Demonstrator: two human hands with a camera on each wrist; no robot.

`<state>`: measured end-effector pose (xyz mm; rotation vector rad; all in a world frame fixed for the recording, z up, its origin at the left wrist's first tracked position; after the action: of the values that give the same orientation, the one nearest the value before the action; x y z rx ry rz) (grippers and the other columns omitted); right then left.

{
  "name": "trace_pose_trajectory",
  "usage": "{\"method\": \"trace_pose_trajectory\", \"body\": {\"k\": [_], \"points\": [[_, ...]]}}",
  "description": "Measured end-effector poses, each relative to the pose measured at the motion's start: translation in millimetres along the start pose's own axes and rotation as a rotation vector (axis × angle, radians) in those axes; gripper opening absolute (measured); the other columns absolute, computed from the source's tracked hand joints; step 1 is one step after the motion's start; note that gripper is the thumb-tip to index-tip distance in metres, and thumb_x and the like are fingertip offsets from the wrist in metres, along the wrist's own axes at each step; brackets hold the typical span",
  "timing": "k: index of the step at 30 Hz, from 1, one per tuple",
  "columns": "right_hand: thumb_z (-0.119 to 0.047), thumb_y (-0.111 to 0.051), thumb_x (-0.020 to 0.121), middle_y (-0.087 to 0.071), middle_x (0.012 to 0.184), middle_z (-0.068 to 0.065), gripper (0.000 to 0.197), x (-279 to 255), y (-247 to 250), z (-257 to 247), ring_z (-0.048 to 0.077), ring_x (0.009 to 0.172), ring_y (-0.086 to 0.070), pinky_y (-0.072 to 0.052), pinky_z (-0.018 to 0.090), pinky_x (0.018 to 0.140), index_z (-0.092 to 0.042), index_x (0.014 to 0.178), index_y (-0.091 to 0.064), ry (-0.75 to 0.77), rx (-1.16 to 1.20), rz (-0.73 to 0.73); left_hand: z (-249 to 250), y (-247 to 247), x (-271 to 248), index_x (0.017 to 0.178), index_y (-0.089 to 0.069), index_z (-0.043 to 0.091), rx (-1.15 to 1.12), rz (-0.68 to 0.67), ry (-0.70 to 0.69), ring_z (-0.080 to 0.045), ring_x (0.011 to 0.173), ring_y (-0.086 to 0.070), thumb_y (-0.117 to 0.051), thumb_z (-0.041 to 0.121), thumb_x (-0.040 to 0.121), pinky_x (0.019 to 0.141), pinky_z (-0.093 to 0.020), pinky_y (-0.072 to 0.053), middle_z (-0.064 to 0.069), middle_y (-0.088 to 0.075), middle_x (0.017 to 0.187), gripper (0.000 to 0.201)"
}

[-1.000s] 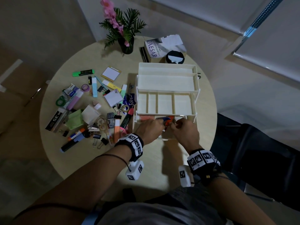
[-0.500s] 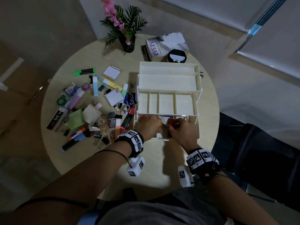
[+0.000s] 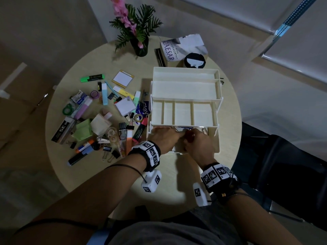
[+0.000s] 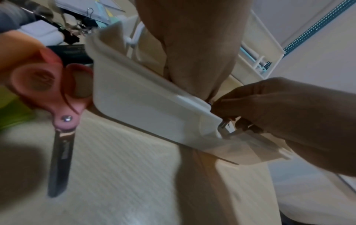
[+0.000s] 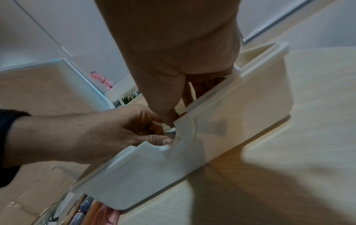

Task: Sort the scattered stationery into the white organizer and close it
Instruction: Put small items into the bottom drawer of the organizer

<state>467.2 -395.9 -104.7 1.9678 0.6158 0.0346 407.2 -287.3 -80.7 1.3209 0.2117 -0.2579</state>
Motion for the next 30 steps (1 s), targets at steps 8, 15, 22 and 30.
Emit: {"method": "trace_pose_trajectory", "body": {"k": [8, 15, 22, 30], "points": [[-0.043, -0.071, 0.09, -0.069, 0.073, -0.003, 0.025, -8.6, 17.8, 9.8, 0.021, 0.069, -0.065, -0.053, 0.034, 0.063, -0.019, 0.086, -0.07, -0.042, 0.025, 0.033, 9.4, -3.2, 11.6, 0.12, -0.066, 0.016, 0.177, -0.057, -0.076, -0.028, 0.083, -0.069, -0.055, 0.006, 0.1, 0.065, -0.038, -0.056, -0.007, -0.064, 0.104, 0.026], [-0.032, -0.076, 0.086, -0.063, 0.072, -0.011, 0.016, -20.9, 24.5, -1.0, 0.007, 0.066, -0.058, -0.049, 0.031, 0.061, -0.022, 0.085, -0.064, 0.058, 0.268, 0.077, 15.8, 0.0, 12.8, 0.119, -0.067, 0.013, 0.182, -0.084, -0.158, -0.026, 0.098, -0.067, -0.054, 0.004, 0.101, 0.07, -0.033, -0.044, -0.007, -0.063, 0.115, 0.024], [-0.015, -0.074, 0.079, -0.063, 0.074, -0.005, 0.016, -28.9, 29.4, 9.2, 0.017, 0.068, -0.059, -0.053, 0.044, 0.063, -0.024, 0.083, -0.06, 0.08, 0.455, 0.128, 12.8, -6.7, 11.3, 0.109, -0.072, 0.017, 0.19, -0.078, -0.189, -0.019, 0.084, -0.07, -0.058, 0.007, 0.099, 0.072, -0.034, -0.06, -0.002, -0.069, 0.106, 0.02], [-0.01, -0.075, 0.084, -0.069, 0.075, -0.004, 0.008, -24.6, 39.3, 12.9, 0.01, 0.069, -0.064, -0.05, 0.019, 0.061, -0.016, 0.085, -0.069, 0.044, 0.488, 0.161, 10.7, -11.4, 12.8, 0.103, -0.072, 0.013, 0.257, -0.094, -0.167, -0.023, 0.087, -0.073, -0.057, 0.005, 0.098, 0.07, -0.036, -0.057, -0.005, -0.072, 0.107, 0.018]]}}
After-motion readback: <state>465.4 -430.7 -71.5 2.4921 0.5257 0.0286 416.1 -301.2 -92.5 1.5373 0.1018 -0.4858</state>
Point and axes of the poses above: each hand's wrist, its own x-axis towards the middle knuckle, its own y-axis out of the back of the hand, z = x × y, the point moved 10 cm from there along x, towards the middle knuckle
